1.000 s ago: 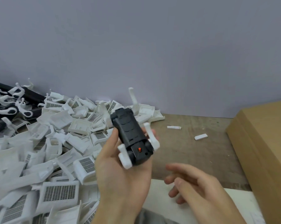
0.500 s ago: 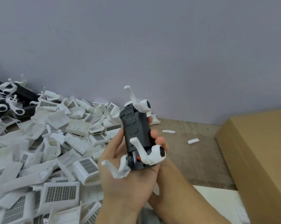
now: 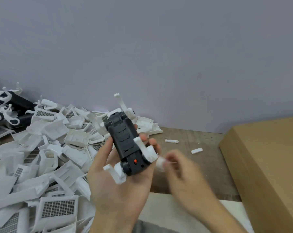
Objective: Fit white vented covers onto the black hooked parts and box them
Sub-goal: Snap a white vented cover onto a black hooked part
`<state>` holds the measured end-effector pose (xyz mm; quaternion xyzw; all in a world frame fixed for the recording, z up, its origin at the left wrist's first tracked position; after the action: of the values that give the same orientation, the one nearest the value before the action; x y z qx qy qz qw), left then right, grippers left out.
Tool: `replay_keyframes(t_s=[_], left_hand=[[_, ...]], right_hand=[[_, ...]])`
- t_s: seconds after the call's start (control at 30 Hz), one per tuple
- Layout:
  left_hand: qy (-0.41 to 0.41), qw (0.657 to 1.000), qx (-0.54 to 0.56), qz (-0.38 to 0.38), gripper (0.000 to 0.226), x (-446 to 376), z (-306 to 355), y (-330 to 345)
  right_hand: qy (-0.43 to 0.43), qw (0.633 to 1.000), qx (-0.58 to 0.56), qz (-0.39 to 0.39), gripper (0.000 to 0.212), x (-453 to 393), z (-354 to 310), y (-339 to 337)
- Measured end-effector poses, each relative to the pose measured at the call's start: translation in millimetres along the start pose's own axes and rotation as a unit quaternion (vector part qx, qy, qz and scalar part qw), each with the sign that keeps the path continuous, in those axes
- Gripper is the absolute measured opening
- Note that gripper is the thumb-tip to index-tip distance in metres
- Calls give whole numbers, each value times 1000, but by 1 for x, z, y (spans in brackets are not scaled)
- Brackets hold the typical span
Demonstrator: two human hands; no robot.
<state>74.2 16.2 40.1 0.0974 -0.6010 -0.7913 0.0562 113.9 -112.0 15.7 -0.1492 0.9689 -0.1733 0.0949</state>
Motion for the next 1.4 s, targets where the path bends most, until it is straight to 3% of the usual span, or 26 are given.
replay_keyframes(t_s=[0.07,0.13,0.2,0.27,0.33,0.43,0.5,0.57,0.63,0.7,0.8,0.93,1.1,1.2,1.3,1.4], left_hand=[[4,1000,-13,19,46,0,-2,-4],[-17,998,-42,34,45,1,-7,-1],[-36,994,-97,44,49,1,-12,1],[-29,983,-177,46,57,-1,-16,4],[-8,961,-267,71,60,-4,-22,3],[44,926,-357,111,65,-7,-28,-2],[74,904,-401,127,64,-8,-31,-7],[78,900,-409,130,49,-9,-33,-13],[65,902,-405,133,40,-10,-34,-18],[62,893,-427,131,49,-12,-35,-22],[88,853,-498,133,64,-12,-37,-23],[97,800,-582,109,17,-9,-38,-25],[87,768,-634,4,19,-6,-49,-19],[22,786,-616,-55,10,-5,-58,-19],[-53,838,-540,-52,35,-6,-60,-25],[-57,858,-509,-33,49,-8,-61,-28]], right_hand=[[71,983,-135,100,18,13,12,-33],[151,924,-319,149,22,20,18,-45],[185,875,-419,160,23,21,23,-47],[188,859,-449,159,23,21,22,-48],[174,871,-434,153,22,19,23,-49],[133,941,-281,135,13,21,20,-53],[110,966,-201,123,44,24,19,-58],[85,968,-193,134,54,24,18,-63],[59,967,-201,142,46,25,16,-68],[34,975,-159,154,38,25,15,-71],[12,988,-20,150,51,29,13,-75],[-12,982,156,103,65,32,0,-82],[6,975,219,28,81,33,-7,-74],[-12,985,149,82,75,32,-6,-64],[-18,982,79,170,58,29,-1,-58],[-10,976,64,209,44,26,2,-52]])
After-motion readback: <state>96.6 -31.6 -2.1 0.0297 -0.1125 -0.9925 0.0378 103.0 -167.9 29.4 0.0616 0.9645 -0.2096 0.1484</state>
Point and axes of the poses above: each hand's wrist, its own x-axis away from the middle knuckle, its own y-axis out of the palm, z = x × y, the point moved 1 cm from there along -x, towards the middle knuckle, and after that the axes turned 2 degrees about y, right-handed, at the moved point
